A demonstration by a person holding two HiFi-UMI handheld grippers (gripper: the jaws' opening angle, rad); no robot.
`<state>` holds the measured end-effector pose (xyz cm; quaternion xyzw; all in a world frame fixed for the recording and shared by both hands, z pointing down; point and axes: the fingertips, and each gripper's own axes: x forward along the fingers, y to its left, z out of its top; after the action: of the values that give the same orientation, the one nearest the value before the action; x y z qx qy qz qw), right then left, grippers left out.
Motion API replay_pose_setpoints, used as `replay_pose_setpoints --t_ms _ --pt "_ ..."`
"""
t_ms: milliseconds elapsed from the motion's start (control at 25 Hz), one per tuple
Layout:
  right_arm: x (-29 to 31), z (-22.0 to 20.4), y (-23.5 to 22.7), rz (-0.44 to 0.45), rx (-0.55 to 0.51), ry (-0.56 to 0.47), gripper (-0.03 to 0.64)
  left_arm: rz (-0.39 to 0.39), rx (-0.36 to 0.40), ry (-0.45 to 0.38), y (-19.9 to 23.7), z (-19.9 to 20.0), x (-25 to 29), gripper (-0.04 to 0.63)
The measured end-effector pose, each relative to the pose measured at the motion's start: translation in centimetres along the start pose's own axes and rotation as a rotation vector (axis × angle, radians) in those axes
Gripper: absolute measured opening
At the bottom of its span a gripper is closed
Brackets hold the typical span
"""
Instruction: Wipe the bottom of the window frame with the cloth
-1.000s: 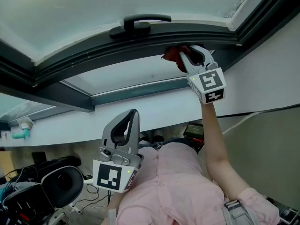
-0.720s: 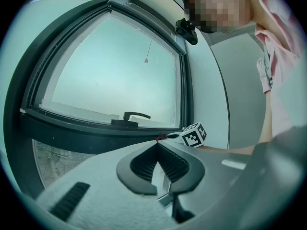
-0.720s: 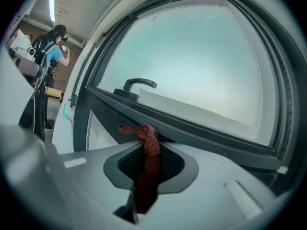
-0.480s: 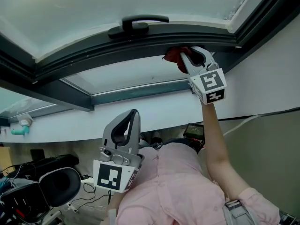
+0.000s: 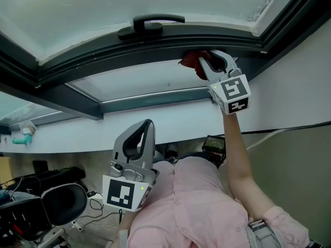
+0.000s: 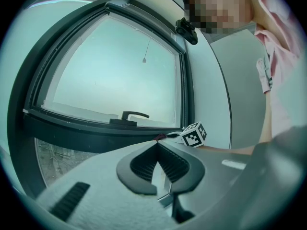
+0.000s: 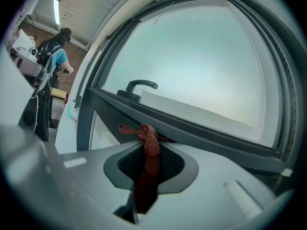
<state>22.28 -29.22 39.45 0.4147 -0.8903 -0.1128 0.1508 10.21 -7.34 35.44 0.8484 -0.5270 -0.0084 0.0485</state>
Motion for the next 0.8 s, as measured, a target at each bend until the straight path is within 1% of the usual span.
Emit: replay_pose_setpoints --t_ms 240,560,800 --pt "-0.4 -0.5 -0.8 -0.012 0.01 -0.008 0.06 0.012 0.004 -0.009 -0.1 -0.2 0.2 -0.003" --pt "-0.7 -0.7 -1.7 -0.028 0.036 -0.007 0.06 0.01 -0.002 -0.008 0.1 -0.1 0.5 -0.003" --pt "-1.2 -1.2 -2.7 -0.055 0.041 0.004 0.06 0.003 -0.004 -0.007 0.0 -0.2 0.6 -0.003"
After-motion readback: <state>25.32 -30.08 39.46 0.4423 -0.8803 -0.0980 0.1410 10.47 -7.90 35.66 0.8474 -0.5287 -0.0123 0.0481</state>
